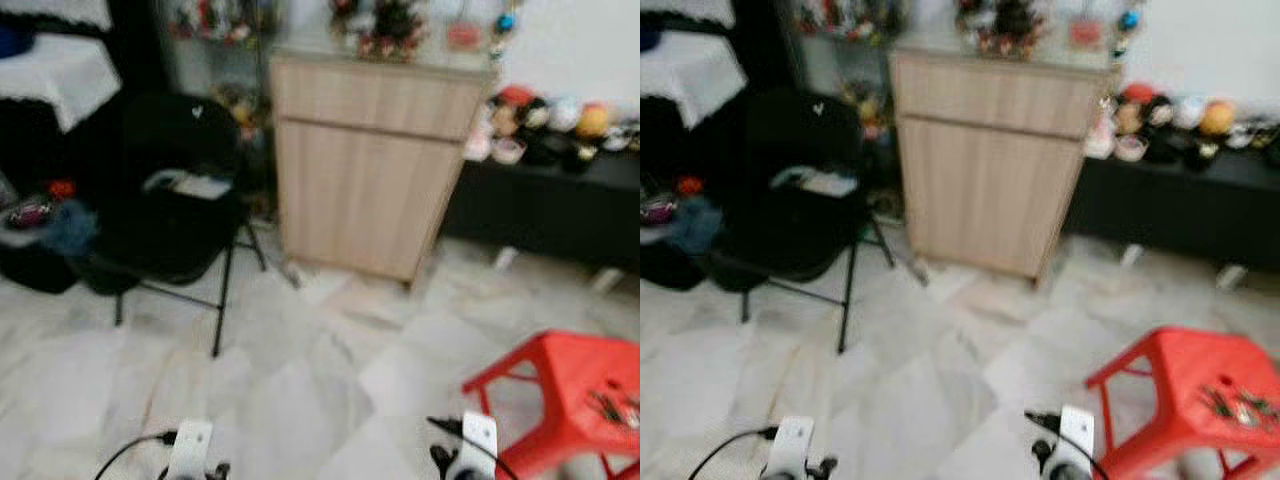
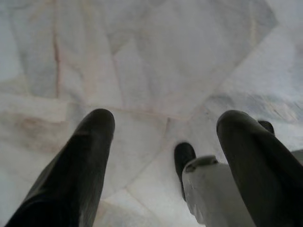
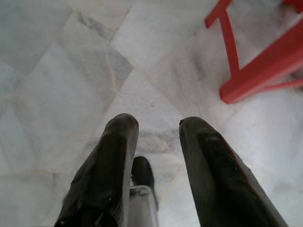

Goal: Hang keys on a hook

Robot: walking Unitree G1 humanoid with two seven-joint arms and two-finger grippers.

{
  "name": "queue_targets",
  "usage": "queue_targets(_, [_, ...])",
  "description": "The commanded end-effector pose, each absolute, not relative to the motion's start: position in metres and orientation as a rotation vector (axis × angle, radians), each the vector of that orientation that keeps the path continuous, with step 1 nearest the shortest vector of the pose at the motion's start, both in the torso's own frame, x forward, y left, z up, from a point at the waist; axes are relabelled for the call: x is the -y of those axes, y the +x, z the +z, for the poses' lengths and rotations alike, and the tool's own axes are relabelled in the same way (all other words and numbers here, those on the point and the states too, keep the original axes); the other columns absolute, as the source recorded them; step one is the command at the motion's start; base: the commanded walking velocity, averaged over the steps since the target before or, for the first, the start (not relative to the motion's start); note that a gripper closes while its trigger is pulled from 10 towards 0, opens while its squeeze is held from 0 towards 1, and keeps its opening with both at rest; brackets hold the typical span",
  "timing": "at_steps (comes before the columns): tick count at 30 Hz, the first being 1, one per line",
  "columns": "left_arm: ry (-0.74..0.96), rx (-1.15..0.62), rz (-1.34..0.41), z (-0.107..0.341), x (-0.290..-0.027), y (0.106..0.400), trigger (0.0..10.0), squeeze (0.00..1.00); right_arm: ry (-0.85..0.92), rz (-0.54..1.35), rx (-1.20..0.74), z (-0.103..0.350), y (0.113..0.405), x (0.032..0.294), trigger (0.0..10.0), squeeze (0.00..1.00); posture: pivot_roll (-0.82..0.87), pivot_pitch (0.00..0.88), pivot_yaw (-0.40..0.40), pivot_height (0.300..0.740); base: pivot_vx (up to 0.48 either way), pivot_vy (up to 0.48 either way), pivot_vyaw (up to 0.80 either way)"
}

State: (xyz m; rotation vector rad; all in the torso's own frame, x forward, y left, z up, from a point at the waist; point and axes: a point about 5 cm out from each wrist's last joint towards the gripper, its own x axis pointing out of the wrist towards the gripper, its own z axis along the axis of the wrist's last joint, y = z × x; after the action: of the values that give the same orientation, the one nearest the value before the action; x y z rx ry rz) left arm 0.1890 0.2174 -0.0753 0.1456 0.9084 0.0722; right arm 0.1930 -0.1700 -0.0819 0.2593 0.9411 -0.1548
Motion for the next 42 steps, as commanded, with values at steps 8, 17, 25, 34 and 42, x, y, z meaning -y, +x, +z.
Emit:
queue_targets(8, [0.152,-0.920,0.065,-0.0776,-0.2156,0.1852,10.0,0.00,0.283,-0.180,-0.926,-0.0812,0.1938,0.1714,10.0,0.00,0.03,0.000,-0.030,0.740,0.000,-0.200,0.00])
queue_targets(17, [0.154,-0.918,0.065,-0.0772,-0.2160,0.1859,10.0,0.00,0.271,-0.176,-0.948,-0.0820,0.1930,0.1706,10.0,0.00,0.03,0.000,-0.024,0.740,0.000,-0.280,-0.17])
queue_targets(25, [0.157,-0.920,0.066,-0.0776,-0.2177,0.1842,10.0,0.00,0.268,-0.183,-0.947,-0.0825,0.1920,0.1709,10.0,0.00,0.03,0.000,-0.023,0.740,0.000,-0.279,-0.75])
queue_targets(34, [0.156,-0.919,0.066,-0.0778,-0.2171,0.1841,10.0,0.00,0.276,-0.189,-0.929,-0.0820,0.1923,0.1715,10.0,0.00,0.03,0.000,-0.026,0.740,0.000,-0.280,-0.08])
queue_targets(42, [0.161,-0.920,0.064,-0.0777,-0.2174,0.1841,10.0,0.00,0.246,-0.161,-0.927,-0.0816,0.1928,0.1713,10.0,0.00,0.03,0.000,-0.021,0.740,0.000,-0.277,0.00])
